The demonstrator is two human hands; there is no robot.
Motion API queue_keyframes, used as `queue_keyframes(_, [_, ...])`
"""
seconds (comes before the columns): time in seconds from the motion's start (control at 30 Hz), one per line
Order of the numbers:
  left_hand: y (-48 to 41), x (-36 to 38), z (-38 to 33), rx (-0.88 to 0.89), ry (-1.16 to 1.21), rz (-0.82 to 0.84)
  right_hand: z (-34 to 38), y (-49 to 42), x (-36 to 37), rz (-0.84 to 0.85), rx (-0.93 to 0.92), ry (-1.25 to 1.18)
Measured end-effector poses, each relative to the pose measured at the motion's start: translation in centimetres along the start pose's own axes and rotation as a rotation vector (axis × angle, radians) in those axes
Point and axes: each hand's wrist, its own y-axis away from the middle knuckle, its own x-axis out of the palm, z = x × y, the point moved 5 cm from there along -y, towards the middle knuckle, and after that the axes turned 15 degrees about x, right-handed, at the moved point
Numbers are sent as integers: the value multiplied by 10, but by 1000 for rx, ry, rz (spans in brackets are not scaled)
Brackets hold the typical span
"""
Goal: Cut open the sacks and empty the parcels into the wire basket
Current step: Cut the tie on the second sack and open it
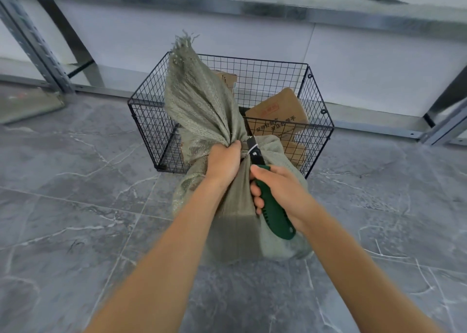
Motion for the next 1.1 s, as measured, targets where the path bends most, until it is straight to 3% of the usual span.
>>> queue_keyframes(0.2, [3,-1,0,-26,-132,-10,2,-3,5,-36,8,-66])
queue_keyframes(0.33, [45,34,-12,72,-225,239,53,-19,-17,-233,-124,-601])
queue_keyframes(0.43, [64,46,-22,70,-29,214,78,-16,-7,-180,-175,-468])
queue_keyframes(0.6, [40,36,-2,66,-167,175,77,-17,-11,-169,-199,-470])
queue_keyframes(1.1, [24,39,4,2,-122,117,57,-10,-34,-230,-160,-373])
